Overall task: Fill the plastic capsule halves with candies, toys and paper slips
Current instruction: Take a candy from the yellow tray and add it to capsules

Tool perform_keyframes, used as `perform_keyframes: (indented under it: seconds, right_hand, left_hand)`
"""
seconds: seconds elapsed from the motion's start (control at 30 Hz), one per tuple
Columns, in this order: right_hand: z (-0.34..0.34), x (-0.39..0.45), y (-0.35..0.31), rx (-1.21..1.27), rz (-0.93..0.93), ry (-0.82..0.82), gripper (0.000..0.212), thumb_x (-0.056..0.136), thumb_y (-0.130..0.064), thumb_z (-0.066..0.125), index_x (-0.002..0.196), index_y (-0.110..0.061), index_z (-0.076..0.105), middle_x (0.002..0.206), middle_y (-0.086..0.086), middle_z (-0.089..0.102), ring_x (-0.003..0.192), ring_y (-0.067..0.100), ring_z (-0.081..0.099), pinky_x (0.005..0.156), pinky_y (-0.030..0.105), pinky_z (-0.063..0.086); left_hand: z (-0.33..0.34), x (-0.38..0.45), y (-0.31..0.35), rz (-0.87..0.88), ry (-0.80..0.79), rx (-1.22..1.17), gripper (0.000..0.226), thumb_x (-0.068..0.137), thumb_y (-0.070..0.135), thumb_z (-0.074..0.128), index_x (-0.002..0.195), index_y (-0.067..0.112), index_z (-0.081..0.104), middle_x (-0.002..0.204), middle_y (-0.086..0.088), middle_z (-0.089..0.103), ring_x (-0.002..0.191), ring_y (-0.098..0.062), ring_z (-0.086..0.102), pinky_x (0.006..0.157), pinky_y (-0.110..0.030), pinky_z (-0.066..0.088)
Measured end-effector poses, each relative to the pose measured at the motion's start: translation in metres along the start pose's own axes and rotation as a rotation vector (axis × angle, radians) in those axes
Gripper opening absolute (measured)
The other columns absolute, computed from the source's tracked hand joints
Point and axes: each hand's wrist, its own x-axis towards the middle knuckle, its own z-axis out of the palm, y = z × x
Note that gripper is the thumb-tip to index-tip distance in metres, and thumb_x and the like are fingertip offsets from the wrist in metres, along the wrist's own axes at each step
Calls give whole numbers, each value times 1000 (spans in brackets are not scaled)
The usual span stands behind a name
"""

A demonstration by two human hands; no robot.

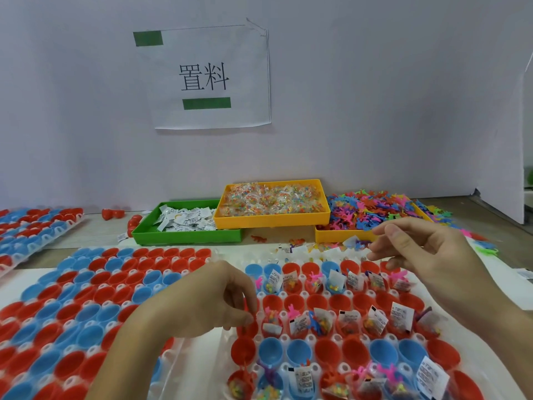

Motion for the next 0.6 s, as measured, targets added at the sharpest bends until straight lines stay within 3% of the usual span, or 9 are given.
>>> perform_keyframes:
  seconds: [0.3, 0.37, 0.47, 0.6]
  right_hand:
    - [-14, 8, 11, -47, 28, 79, 19, 94, -24, 54, 97, -19, 73, 81, 2, 76, 75, 16, 74, 61, 21, 59]
    - [-19, 11, 17, -61, 49, 114, 19, 97, -21, 54, 96, -21, 72, 81, 0, 75, 74, 14, 73, 59, 23, 59]
    - [-29, 16, 31, -90, 87, 175, 19, 100, -19, 54, 97, -23, 72, 81, -2, 75, 73, 13, 72, 61, 31, 53]
    - [-39, 23, 51, -131, 130, 280, 22, 102, -17, 53, 94, -25, 72, 78, -3, 74, 70, 14, 69, 61, 31, 48]
  left_hand:
    - [1, 3, -4, 43, 37, 31, 20, 77, 22, 83, 74, 36, 70, 76, 14, 70, 71, -8, 66, 72, -29, 59]
    - [0, 4, -6, 60, 50, 22, 19, 74, 25, 84, 72, 37, 69, 73, 15, 69, 68, -6, 65, 68, -24, 57]
    - [-3, 2, -7, 86, 65, -17, 16, 68, 38, 81, 70, 31, 67, 68, 12, 68, 59, -3, 59, 59, -17, 51]
    - [-5, 0, -7, 115, 229, -27, 26, 72, 55, 67, 76, 29, 68, 68, 7, 64, 59, -7, 55, 57, -24, 49]
